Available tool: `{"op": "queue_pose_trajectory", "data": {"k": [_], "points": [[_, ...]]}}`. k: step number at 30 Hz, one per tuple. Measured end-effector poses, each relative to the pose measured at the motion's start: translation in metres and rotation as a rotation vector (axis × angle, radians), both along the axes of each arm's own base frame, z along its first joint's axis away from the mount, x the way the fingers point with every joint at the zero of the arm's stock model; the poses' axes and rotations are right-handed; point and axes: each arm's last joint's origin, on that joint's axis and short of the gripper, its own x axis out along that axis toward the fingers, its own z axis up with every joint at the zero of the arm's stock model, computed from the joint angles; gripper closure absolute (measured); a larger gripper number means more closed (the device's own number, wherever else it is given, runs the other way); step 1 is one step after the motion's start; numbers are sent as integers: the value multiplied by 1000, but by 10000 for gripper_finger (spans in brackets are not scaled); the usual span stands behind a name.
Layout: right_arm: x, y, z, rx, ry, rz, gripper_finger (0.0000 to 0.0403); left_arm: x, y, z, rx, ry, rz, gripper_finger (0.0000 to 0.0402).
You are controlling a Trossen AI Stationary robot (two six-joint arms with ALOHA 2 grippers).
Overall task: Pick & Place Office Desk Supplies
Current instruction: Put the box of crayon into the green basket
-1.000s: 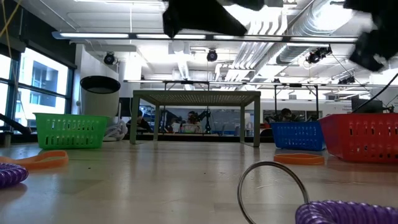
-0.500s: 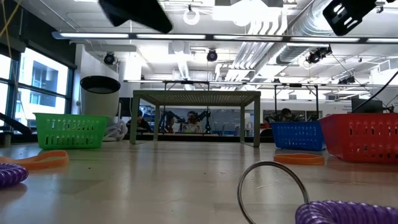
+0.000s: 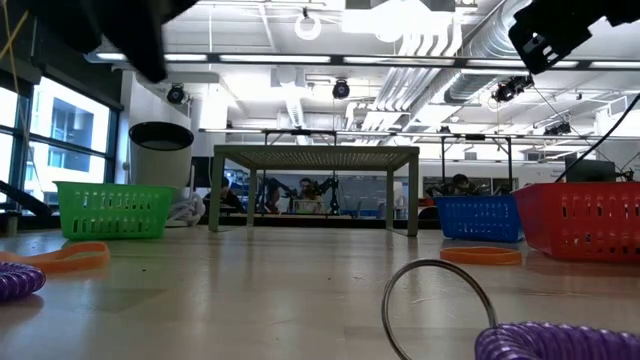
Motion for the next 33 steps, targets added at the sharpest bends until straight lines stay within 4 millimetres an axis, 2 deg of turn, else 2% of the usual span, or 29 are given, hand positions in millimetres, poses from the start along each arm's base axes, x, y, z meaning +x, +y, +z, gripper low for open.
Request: {"op": "queue_pose_trajectory", "data": {"k": [4, 9, 12, 16, 22, 25, 29, 33], "points": [[4, -3, 2, -28, -33, -8, 238, -6, 6, -2, -162, 135, 181, 199], [9, -11, 1, -31, -31, -50, 238, -15, 3, -3, -358, 273, 440, 199], [11, -15, 0, -30, -21, -60, 238, -19, 0, -4, -429, 291, 606, 199], [12, -17, 0, -26, -25, -70, 238, -25, -8, -4, -489, 296, 716, 199], [13, -18, 1, -21, -35, -77, 238, -39, -23, -3, -620, 290, 986, 199], [13, -18, 1, -20, -34, -74, 238, -43, -29, -3, -662, 316, 1039, 199], [13, -16, 1, 8, -20, -3, 238, -43, -38, -1, -732, 309, 1007, 199], [11, -14, -1, 45, 25, 66, 238, -41, -37, 0, -740, 305, 1008, 199]]}}
